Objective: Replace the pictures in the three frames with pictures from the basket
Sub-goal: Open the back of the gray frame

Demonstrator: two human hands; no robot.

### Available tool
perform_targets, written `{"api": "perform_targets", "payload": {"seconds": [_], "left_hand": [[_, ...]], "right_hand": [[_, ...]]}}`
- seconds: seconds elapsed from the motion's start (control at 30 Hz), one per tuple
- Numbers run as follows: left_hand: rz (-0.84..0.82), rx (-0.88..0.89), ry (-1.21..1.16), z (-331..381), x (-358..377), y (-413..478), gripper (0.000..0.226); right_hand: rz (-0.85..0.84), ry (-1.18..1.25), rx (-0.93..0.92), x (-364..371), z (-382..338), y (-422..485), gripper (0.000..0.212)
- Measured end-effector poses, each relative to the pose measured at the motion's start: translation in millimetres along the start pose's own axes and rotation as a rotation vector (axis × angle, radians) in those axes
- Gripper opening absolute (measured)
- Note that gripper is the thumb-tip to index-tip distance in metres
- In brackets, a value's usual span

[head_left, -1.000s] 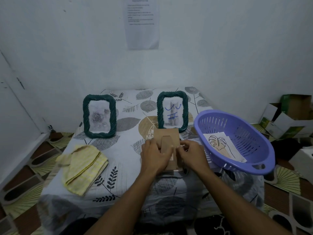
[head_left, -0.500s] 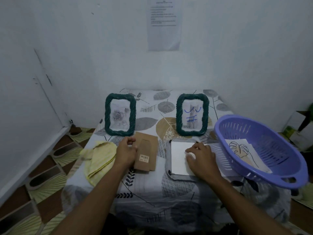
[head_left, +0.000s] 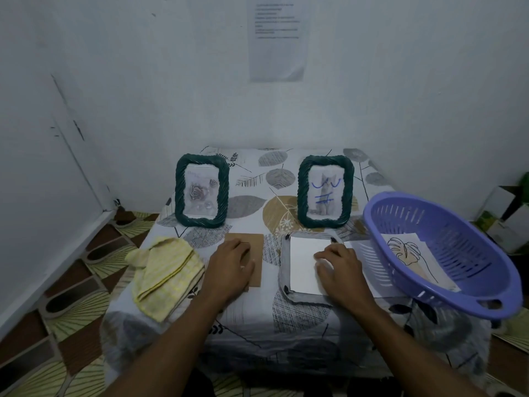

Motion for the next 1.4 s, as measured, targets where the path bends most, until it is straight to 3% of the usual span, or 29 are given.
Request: {"api": "perform_targets", "payload": {"seconds": [0.23, 0.37, 0.57, 0.73, 0.9, 1.4], "left_hand": [[0.069, 0.033, 0.108, 17, -11, 2, 0.034], [0.071, 0.144, -0.016, 61, -2, 17, 0.030], [-0.043, 0.018, 0.125, 81, 34, 27, 0.052], [0.008, -0.019, 0.093, 84, 36, 24, 0.045], [0.102, -0.054, -0.086, 81, 35, 23, 0.033], [0.196, -0.122, -0.192, 80, 29, 18, 0.033]], "right_hand": [[-0.013, 0.002, -0.022, 4, -1, 0, 0.035], [-0.014, 0.031, -0.019, 3, 0, 0, 0.036], [0.008, 0.058, 0.004, 0, 8, 1, 0.033], [0.029, 0.070, -0.028, 0, 9, 1, 0.033], [0.039, 0.097, -0.043, -3, 9, 1, 0.034], [0.024, 0.107, -0.042, 0, 9, 0, 0.032]]}}
Point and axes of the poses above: each hand's wrist, its own y-axis towards the middle knuckle, its own x-axis out of the palm, z = x × y, the point moved 10 cm from there along y, towards the middle knuckle, and after that the axes turned 10 degrees about x, right-handed, at the moved point
